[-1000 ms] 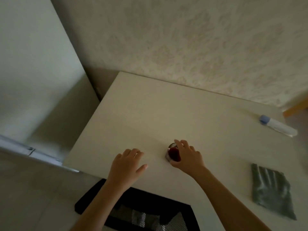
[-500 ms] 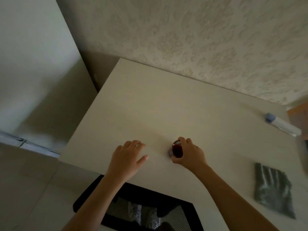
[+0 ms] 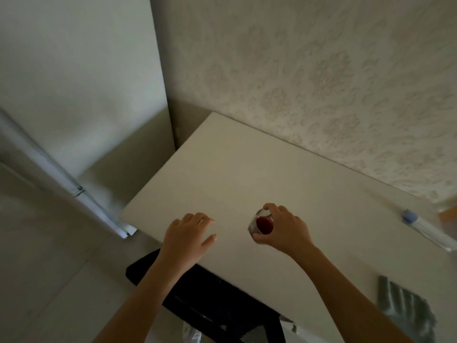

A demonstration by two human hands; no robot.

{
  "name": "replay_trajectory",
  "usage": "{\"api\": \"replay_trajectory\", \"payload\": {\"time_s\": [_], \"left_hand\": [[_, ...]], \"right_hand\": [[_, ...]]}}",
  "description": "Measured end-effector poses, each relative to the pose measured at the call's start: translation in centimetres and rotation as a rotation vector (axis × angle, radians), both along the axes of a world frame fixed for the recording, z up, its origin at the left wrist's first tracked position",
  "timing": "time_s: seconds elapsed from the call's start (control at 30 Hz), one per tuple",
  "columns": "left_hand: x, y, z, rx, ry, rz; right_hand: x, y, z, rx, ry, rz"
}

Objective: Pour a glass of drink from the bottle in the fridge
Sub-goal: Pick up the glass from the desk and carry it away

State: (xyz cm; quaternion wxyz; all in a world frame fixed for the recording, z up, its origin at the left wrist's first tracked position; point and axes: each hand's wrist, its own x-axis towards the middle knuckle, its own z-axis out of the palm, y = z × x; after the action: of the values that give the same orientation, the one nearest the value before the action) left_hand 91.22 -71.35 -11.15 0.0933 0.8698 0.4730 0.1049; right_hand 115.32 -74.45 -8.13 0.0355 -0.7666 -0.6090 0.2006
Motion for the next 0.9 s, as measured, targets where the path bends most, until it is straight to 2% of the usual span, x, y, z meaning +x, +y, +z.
{"api": "replay_trajectory", "payload": {"time_s": [0.23,0.47,0.9], "left_hand": [[-2.3,-5.0,3.4,0.081,0.037,0.161],[-7.5,-11.1,6.8,0.156,-0.016,0.405],[-20.6,-23.0,7.9,0.154,0.064,0.885]], "right_hand": [[-2.1,-1.1,5.7,0.07,-0.055,0.284],[-6.7,-2.2,9.4,0.16,-0.069,0.549],[-24.8,-5.2,11.2,0.233,0.009,1.007]]}}
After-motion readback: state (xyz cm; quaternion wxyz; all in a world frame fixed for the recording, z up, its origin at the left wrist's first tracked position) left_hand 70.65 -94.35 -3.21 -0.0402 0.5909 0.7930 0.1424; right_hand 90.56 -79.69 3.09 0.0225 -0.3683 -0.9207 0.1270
